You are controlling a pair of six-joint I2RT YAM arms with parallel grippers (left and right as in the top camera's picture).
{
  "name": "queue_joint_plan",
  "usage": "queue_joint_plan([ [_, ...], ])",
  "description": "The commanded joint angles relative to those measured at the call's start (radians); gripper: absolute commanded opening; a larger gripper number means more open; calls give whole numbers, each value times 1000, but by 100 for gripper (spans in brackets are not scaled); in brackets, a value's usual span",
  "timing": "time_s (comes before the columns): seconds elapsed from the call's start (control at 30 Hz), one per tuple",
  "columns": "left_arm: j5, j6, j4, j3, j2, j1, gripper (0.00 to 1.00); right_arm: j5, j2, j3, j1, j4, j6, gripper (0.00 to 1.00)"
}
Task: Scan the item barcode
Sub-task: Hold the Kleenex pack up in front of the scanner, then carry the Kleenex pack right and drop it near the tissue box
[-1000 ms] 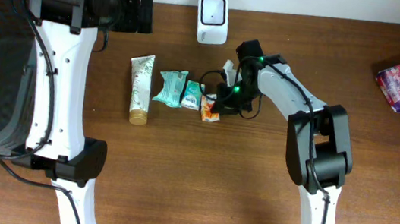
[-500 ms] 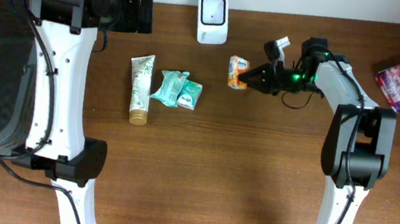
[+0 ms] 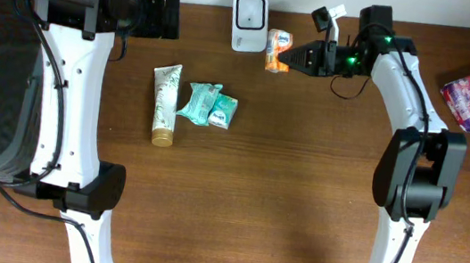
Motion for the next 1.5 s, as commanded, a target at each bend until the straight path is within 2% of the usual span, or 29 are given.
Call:
queue_joint_plan([
  [0.0, 0, 5, 0, 0, -4, 5, 99, -29, -11, 21, 34, 77, -4, 4],
  [0.13, -1, 5, 0, 0, -4, 5, 99, -29, -11, 21, 47, 142, 2, 4],
  [0.33, -1, 5, 0, 0, -4, 5, 99, -28, -11, 21, 47, 41, 4, 4],
  [0.5, -1, 5, 0, 0, -4, 5, 99, -28, -11, 21, 45, -43, -54, 4],
  [0.6, -1, 5, 0, 0, -4, 5, 99, -28, -11, 21, 45, -45, -52, 4],
  [0.63, -1, 5, 0, 0, -4, 5, 99, 14, -11, 21, 46, -46, 0, 4],
  [0.67, 0, 5, 0, 0, -4, 5, 99, 190, -11, 21, 51, -47, 140, 4],
  [0.7, 0, 5, 0, 0, -4, 5, 99, 328, -11, 21, 58, -50, 219, 4],
  [0.73, 0, 5, 0, 0, -4, 5, 99, 563, -11, 21, 75, -53, 313, 4],
  [0.83, 0, 5, 0, 0, -4, 5, 99, 1008, -11, 49, 128, -54, 376, 4],
  [0.93, -1, 5, 0, 0, -4, 5, 99, 1455, -11, 76, 192, 4, 357, 4],
  [1.03, -1, 5, 0, 0, -4, 5, 99, 1788, -10, 76, 273, 151, 154, 4],
  [1.07, -1, 5, 0, 0, -4, 5, 99, 1884, -10, 76, 301, 255, 82, 4],
  [1.13, -1, 5, 0, 0, -4, 5, 99, 1899, -6, 76, 328, 444, -45, 4],
  [1.23, 0, 5, 0, 0, -4, 5, 99, 1894, 28, 76, 335, 672, -80, 4],
  [1.3, 0, 5, 0, 0, -4, 5, 99, 1892, 64, 76, 335, 747, -80, 4],
  [1.47, 0, 5, 0, 0, -4, 5, 99, 1875, 150, 76, 353, 809, -83, 4],
])
